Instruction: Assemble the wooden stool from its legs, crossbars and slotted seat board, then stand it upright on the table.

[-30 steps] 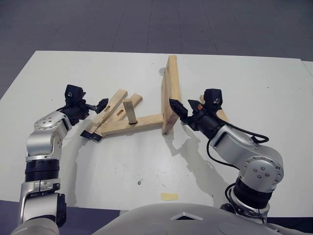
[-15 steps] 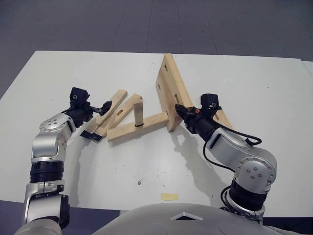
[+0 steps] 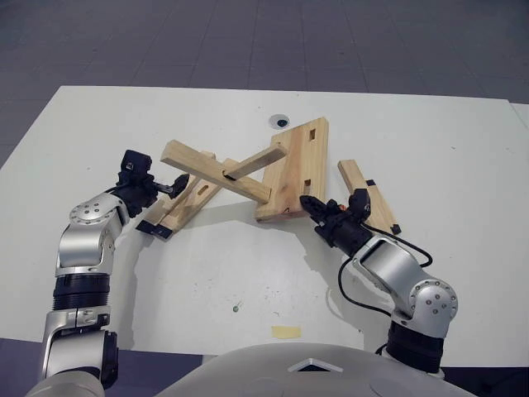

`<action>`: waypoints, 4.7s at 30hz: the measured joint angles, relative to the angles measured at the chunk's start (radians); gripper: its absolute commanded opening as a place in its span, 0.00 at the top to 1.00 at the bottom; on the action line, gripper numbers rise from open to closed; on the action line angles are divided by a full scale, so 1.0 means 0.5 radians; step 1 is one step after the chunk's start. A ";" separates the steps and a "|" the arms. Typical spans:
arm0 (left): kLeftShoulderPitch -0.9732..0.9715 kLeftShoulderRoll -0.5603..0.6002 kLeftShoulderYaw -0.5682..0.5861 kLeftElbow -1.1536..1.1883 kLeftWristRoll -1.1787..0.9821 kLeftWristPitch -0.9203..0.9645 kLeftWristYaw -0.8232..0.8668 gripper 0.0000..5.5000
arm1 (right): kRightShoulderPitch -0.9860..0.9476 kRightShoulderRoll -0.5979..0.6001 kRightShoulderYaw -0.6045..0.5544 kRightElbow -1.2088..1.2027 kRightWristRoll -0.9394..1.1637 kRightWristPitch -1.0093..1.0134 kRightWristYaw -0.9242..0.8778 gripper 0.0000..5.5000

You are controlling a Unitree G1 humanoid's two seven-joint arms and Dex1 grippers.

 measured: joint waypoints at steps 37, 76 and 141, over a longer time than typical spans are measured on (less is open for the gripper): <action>-0.059 0.017 -0.073 0.197 0.130 -0.151 -0.104 0.02 | -0.057 -1.070 0.190 -0.052 -0.979 -0.290 1.231 0.02; -0.420 0.550 -0.480 0.705 0.374 -0.041 -1.030 0.63 | 0.036 -0.605 -0.016 0.018 -1.710 -0.489 1.139 0.02; -0.574 -0.064 -0.490 -0.417 -0.036 -0.292 -0.820 0.43 | -1.087 -0.296 -0.029 0.070 -0.687 -0.657 0.739 0.82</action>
